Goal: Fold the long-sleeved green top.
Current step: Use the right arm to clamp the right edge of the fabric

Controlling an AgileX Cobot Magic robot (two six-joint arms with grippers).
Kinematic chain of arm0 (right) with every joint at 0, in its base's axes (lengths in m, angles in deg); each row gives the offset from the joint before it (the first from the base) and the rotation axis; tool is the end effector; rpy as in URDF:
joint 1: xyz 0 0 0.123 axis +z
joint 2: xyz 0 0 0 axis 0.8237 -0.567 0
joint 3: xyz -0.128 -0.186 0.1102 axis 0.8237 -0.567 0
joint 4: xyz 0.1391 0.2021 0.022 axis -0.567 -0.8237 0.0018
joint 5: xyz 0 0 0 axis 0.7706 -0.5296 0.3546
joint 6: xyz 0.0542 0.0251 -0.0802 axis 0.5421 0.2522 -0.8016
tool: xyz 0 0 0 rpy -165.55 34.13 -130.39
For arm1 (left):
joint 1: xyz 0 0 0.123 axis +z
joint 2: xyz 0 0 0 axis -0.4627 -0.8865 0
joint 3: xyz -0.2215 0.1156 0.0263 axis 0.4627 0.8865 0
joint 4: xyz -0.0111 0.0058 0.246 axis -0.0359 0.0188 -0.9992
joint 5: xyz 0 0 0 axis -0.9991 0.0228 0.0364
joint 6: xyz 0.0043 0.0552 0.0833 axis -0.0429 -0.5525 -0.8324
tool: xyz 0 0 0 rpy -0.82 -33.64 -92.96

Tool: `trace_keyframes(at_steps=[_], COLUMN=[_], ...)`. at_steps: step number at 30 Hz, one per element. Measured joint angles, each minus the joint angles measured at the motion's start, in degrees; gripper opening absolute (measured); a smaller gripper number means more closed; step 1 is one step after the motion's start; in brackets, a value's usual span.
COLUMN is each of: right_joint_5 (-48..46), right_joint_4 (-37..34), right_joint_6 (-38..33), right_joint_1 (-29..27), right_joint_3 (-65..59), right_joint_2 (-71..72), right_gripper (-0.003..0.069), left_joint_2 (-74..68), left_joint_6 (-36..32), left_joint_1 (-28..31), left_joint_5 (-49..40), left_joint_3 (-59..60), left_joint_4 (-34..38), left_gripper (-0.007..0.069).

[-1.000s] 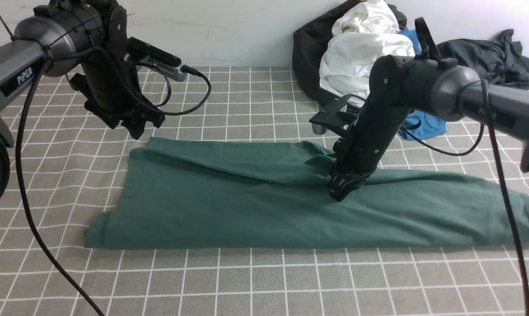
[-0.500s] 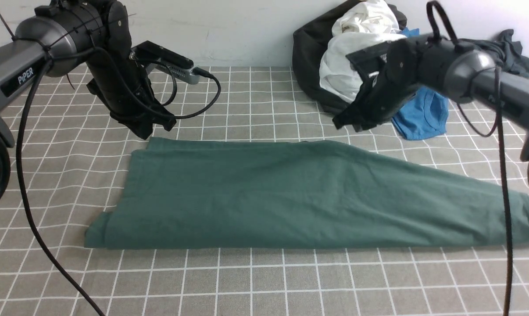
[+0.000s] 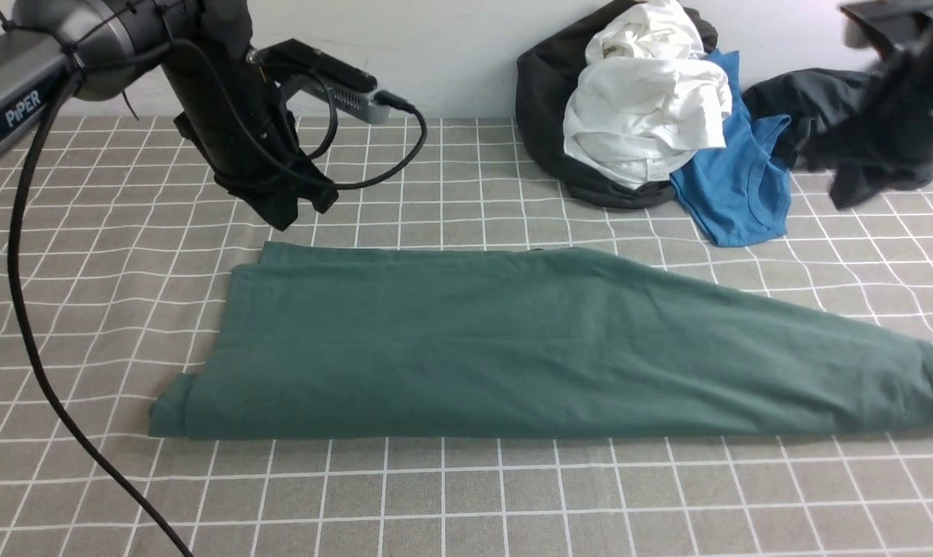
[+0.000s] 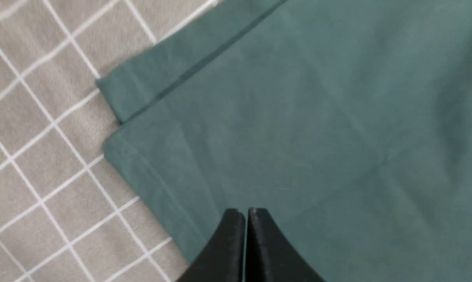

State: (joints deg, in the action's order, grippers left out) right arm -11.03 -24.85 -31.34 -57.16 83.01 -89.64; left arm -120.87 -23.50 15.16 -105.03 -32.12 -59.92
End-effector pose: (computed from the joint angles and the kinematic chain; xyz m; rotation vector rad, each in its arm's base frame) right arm 0.3780 -0.0046 0.2459 -0.3164 2.8835 0.0504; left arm 0.4168 -0.0981 0.2472 0.7914 2.7002 -0.0596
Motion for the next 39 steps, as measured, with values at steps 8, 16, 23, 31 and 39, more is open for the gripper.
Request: trace_keyframes(at_steps=[8, 16, 23, 31, 39], right_joint_5=[10.82, 16.16, 17.81, 18.27, 20.21], right_joint_4=[-0.36, -0.54, -4.86, -5.59, -6.94], right_joint_6=[0.2, 7.89, 5.0, 4.01, 3.99], right_joint_1=[-10.2, -14.74, -14.69, -14.69, -14.5], right_joint_3=[-20.92, -21.76, -21.76, -21.76, -21.76], right_joint_2=[2.4, -2.21, -2.93, -2.93, -4.17], right_gripper=[0.0036, 0.0108, 0.0145, 0.0407, 0.065], left_joint_2=[1.06, 1.1, 1.1, 1.1, 1.1], left_joint_6=[-3.5, -4.13, -5.1, -5.71, -5.91], left_joint_1=[-0.5, -0.5, -0.5, -0.5, -0.5], left_joint_5=[-0.17, -0.17, -0.21, -0.21, -0.21], left_joint_3=[0.0, 0.0, 0.0, 0.0, 0.0], left_joint_4=[6.95, 8.17, 8.17, 8.17, 8.19], left_gripper=[-0.0008, -0.0008, -0.0008, -0.0008, -0.0008])
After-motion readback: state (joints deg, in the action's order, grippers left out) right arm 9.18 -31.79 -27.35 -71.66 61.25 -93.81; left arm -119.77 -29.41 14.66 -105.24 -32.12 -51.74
